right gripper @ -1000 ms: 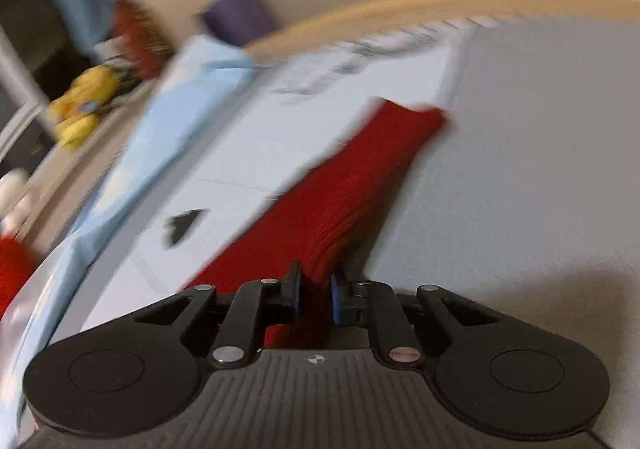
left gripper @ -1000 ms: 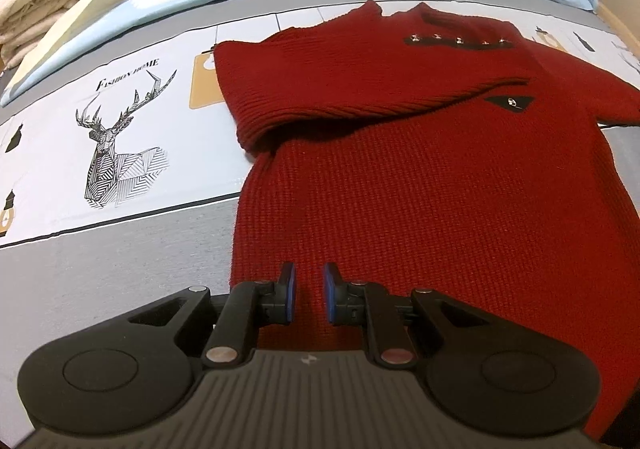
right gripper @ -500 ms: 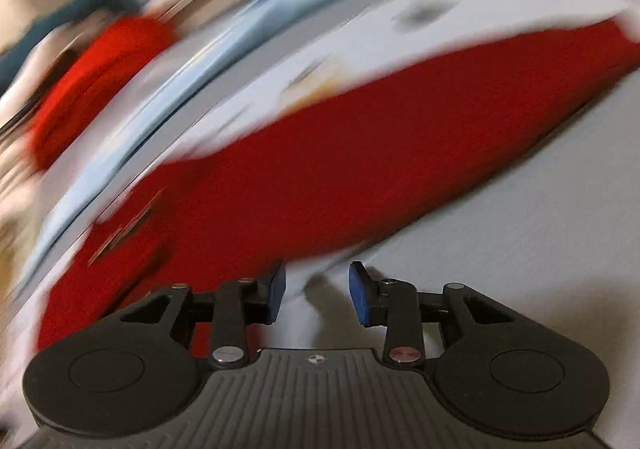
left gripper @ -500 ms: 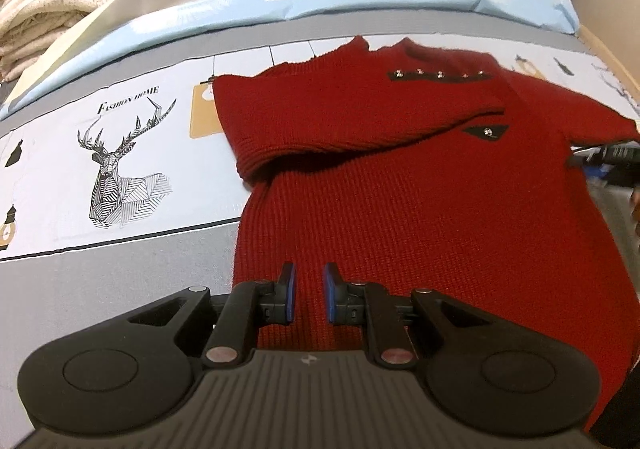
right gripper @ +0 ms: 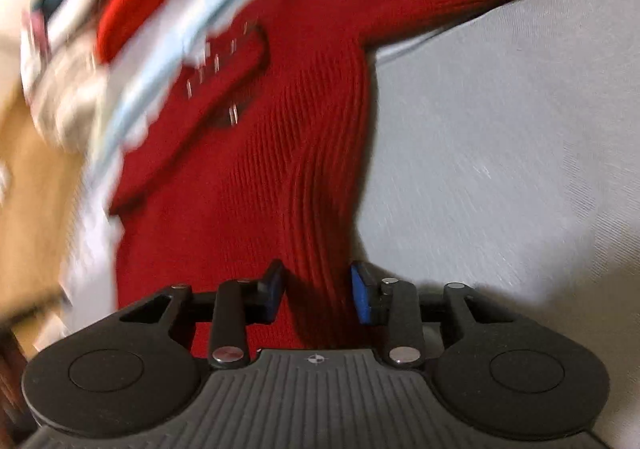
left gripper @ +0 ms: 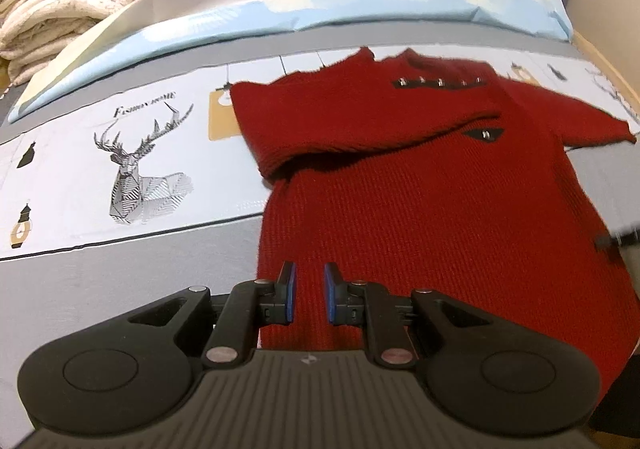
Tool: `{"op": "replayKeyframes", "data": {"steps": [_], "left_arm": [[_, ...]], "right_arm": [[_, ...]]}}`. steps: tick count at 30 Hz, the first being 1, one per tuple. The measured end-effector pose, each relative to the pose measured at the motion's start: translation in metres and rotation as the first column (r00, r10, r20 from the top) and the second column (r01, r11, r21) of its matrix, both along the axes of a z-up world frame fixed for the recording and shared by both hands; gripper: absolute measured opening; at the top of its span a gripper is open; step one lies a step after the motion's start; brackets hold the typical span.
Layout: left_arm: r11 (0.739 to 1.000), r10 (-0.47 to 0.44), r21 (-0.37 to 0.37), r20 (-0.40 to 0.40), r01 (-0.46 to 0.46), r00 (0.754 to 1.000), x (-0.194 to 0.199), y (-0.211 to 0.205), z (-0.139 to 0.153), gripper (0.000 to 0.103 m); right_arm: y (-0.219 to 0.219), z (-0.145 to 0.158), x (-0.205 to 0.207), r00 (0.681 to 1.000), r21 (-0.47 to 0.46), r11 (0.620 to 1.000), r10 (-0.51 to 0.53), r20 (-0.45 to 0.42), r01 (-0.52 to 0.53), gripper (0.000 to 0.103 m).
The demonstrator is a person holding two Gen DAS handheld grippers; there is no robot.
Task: Fold small clothes
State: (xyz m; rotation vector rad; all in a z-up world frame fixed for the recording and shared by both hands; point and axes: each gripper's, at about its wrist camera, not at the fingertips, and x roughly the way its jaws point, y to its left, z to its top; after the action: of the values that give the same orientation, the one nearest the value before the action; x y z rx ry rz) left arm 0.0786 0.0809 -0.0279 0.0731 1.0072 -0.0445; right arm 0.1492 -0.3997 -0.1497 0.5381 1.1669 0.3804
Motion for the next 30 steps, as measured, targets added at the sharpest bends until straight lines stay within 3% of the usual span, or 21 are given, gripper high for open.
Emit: {"op": "replayKeyframes", "data": {"steps": [4, 8, 10, 12, 17, 21, 22, 25, 28, 30], "left_arm": [[1.000, -0.005, -0.019, 0.016, 0.005, 1.000, -0.005, 0.003, 0.006, 0.016], [1.000, -0.012, -0.022, 0.022, 0.013, 1.000, -0.012, 0.004, 0.008, 0.016], [1.000, -0.009, -0.026, 0.025, 0.010, 1.000, -0.016, 0.006, 0.009, 0.016], [1.000, -0.002, -0.027, 0.025, 0.002, 1.000, -0.018, 0.010, 0.009, 0.016], [0.999, 0.024, -0.037, 0.024, -0.023, 0.999, -0.023, 0.026, 0.009, 0.016], [0.998, 0.032, -0.049, 0.025, -0.031, 0.999, -0.025, 0.036, 0.011, 0.016], [0.998, 0.031, -0.053, 0.029, -0.030, 0.999, -0.026, 0.037, 0.012, 0.016], [0.998, 0.026, -0.066, 0.034, -0.023, 0.999, -0.028, 0.037, 0.014, 0.016], [0.998, 0.015, -0.069, 0.036, -0.013, 0.999, -0.029, 0.035, 0.015, 0.016], [0.997, 0.012, -0.070, 0.035, -0.010, 0.999, -0.029, 0.035, 0.014, 0.016]], "right_arm": [[-0.007, 0.017, -0.041, 0.997, -0.148, 0.986, 0.067, -0.044, -0.073, 0.037], [-0.017, 0.014, -0.082, 0.994, -0.178, 0.980, 0.076, -0.083, -0.090, 0.038], [-0.022, 0.016, -0.090, 0.997, -0.177, 0.984, -0.009, -0.077, -0.005, 0.038], [-0.037, 0.015, -0.095, 0.984, -0.125, 0.980, -0.163, -0.076, 0.153, 0.038], [-0.056, 0.013, -0.120, 0.898, -0.057, 0.902, -0.431, -0.086, 0.427, 0.039], [-0.057, 0.008, -0.141, 0.839, -0.119, 0.843, -0.536, -0.090, 0.525, 0.039], [-0.055, 0.006, -0.143, 0.838, -0.152, 0.839, -0.538, -0.092, 0.522, 0.038], [-0.023, 0.012, -0.142, 0.902, -0.235, 0.881, -0.431, -0.038, 0.411, 0.040], [0.014, 0.014, -0.141, 0.955, -0.195, 0.938, -0.297, -0.020, 0.287, 0.039], [0.041, 0.012, -0.140, 0.972, -0.203, 0.951, -0.236, 0.001, 0.231, 0.045]]}}
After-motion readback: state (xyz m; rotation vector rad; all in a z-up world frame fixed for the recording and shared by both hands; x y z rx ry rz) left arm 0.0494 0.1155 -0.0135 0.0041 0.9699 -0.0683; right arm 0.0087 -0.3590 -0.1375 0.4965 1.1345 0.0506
